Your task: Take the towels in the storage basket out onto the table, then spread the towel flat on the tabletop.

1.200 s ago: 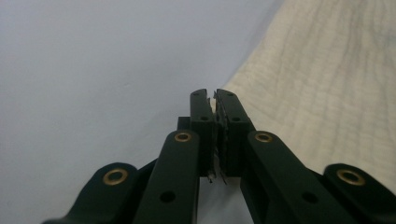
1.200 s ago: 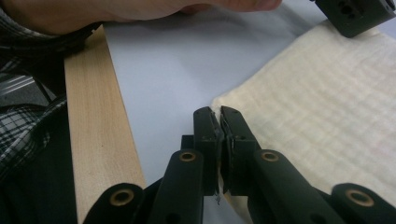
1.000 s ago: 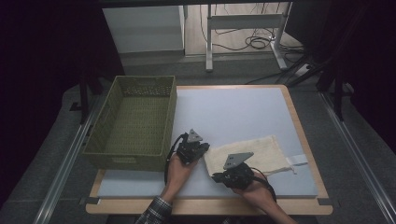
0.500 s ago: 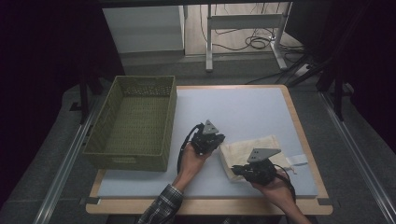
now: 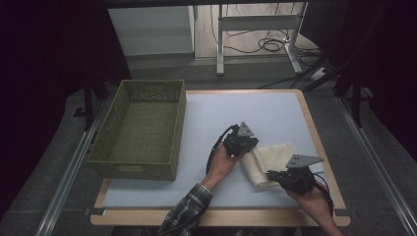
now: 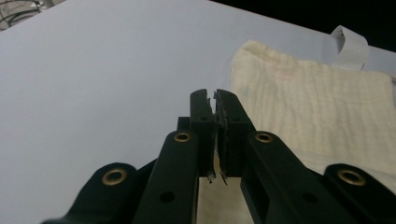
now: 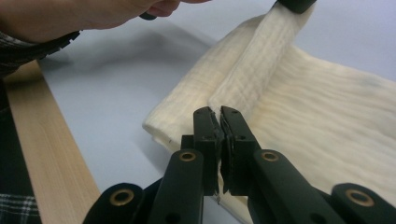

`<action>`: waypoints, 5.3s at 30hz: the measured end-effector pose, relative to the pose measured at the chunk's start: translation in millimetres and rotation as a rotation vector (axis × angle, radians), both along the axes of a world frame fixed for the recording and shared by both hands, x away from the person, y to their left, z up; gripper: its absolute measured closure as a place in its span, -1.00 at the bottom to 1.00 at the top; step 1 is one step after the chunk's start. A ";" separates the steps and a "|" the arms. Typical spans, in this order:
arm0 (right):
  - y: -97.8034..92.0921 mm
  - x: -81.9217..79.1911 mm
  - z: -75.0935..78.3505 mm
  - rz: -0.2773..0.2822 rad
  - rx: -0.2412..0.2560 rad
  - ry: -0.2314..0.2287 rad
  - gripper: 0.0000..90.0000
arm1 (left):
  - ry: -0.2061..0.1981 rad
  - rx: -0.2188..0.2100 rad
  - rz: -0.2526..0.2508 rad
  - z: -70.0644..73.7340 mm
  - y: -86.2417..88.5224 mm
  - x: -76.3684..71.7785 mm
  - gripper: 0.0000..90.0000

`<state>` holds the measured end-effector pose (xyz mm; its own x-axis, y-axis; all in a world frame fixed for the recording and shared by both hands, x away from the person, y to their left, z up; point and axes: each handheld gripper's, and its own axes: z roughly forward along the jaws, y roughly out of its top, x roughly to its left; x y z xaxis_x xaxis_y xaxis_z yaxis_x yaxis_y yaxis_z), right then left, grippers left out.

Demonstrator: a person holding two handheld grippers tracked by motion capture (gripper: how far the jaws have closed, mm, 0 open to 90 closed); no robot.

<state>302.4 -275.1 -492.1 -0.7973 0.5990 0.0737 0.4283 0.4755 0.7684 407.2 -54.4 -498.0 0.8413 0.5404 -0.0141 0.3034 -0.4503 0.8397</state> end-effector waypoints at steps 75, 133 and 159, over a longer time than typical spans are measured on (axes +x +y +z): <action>-55.5 54.7 -2.1 -0.259 -0.079 0.000 0.27 | 0.002 0.016 0.088 -7.4 1.3 -1.8 -0.35; -90.9 21.1 -24.1 -0.332 -0.013 0.128 0.81 | 0.204 0.065 0.067 -32.5 -19.4 8.0 0.75; -62.5 19.2 10.5 -0.236 -0.004 0.053 0.84 | 0.129 0.042 0.033 8.0 7.1 4.9 0.87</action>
<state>321.5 -337.6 -481.6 -0.6302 0.7688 0.1088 0.5678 0.3606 0.7400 412.1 -47.3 -490.0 0.8158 0.5700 -0.0973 0.4225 -0.4726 0.7734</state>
